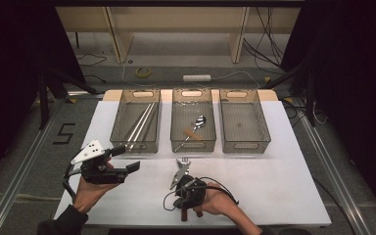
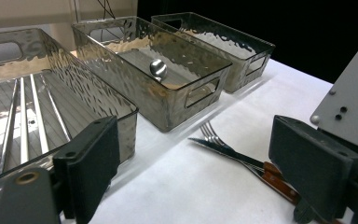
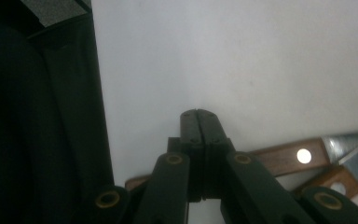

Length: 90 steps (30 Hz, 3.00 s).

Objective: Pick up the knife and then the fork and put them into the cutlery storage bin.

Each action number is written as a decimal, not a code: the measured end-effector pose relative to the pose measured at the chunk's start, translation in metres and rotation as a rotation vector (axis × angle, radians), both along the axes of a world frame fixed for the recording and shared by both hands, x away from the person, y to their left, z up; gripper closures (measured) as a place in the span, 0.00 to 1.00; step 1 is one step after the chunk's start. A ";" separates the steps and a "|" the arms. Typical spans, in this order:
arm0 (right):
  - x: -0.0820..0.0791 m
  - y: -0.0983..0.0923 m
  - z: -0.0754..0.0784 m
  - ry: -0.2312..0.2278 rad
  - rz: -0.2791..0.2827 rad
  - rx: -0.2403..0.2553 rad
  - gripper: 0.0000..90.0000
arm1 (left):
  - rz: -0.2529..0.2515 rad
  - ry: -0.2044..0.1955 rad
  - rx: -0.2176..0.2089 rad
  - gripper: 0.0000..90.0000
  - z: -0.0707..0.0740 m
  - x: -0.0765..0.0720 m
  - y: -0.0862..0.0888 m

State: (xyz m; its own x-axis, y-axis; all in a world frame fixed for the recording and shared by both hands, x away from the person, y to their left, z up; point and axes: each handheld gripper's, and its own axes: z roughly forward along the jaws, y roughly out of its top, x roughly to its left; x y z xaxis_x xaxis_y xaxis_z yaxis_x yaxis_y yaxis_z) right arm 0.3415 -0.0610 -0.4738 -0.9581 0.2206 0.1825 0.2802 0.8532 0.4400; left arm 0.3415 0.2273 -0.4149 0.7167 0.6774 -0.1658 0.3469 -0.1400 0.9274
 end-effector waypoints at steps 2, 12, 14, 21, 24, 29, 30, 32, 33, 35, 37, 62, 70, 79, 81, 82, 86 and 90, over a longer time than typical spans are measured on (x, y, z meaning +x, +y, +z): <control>0.000 -0.006 0.001 0.004 0.000 -0.011 1.00 | 0.001 0.000 -0.002 0.18 0.000 0.000 0.000; 0.007 -0.042 0.004 0.008 -0.058 -0.049 1.00 | -0.001 0.001 0.000 0.18 0.000 0.000 0.000; 0.009 -0.047 0.005 0.006 -0.071 -0.061 1.00 | 0.000 0.000 -0.001 0.18 0.000 0.000 0.000; 0.014 -0.055 0.006 0.005 -0.108 -0.071 1.00 | -0.003 -0.001 0.004 0.18 0.000 0.000 -0.001; 0.016 -0.057 0.006 0.000 -0.100 -0.076 1.00 | -0.002 -0.001 0.004 0.18 0.000 0.000 -0.001; 0.017 -0.057 0.008 0.001 -0.103 -0.090 1.00 | -0.001 -0.002 0.003 0.18 0.000 0.000 0.000; 0.017 -0.057 0.007 -0.003 -0.113 -0.088 1.00 | -0.001 -0.002 0.003 0.18 0.000 0.000 0.000; 0.018 -0.057 0.007 -0.006 -0.115 -0.089 1.00 | 0.000 -0.002 0.003 0.18 0.000 0.000 0.000; 0.018 -0.058 0.007 -0.010 -0.107 -0.092 1.00 | 0.000 -0.002 0.003 0.18 0.000 0.000 0.000; 0.019 -0.058 0.007 -0.011 -0.107 -0.094 1.00 | 0.002 -0.002 0.000 0.18 0.000 -0.001 0.000; 0.019 -0.057 0.007 -0.014 -0.104 -0.096 1.00 | 0.000 -0.002 0.003 0.18 0.000 -0.001 0.000; 0.040 -0.060 0.054 -0.148 -0.154 -0.044 0.39 | 0.000 -0.002 0.005 0.18 0.000 0.000 0.000; 0.049 -0.059 0.049 -0.167 -0.138 -0.098 0.35 | 0.001 -0.002 0.007 0.18 0.000 -0.001 -0.001; 0.055 -0.053 0.035 -0.149 -0.107 -0.159 0.40 | 0.000 -0.002 0.007 0.18 0.000 -0.001 0.000; 0.056 -0.051 0.032 -0.149 -0.091 -0.172 0.45 | 0.001 -0.002 0.006 0.18 0.000 -0.001 0.000; 0.057 -0.050 0.030 -0.151 -0.078 -0.179 0.48 | 0.001 -0.003 0.006 0.18 0.000 -0.001 0.000; 0.057 -0.048 0.026 -0.141 -0.085 -0.192 0.55 | 0.002 -0.004 0.005 0.18 0.000 -0.001 0.000; 0.057 -0.048 0.021 -0.132 -0.065 -0.209 0.60 | 0.002 -0.004 0.005 0.18 0.000 -0.001 0.001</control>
State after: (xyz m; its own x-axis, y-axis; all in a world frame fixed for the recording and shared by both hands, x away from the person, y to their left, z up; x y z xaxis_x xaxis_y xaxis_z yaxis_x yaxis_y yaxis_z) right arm 0.3988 -0.1095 -0.4528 -0.9532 0.3024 0.0011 0.2895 0.9116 0.2919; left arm 0.3403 0.2279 -0.4150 0.7160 0.6796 -0.1597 0.3435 -0.1439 0.9281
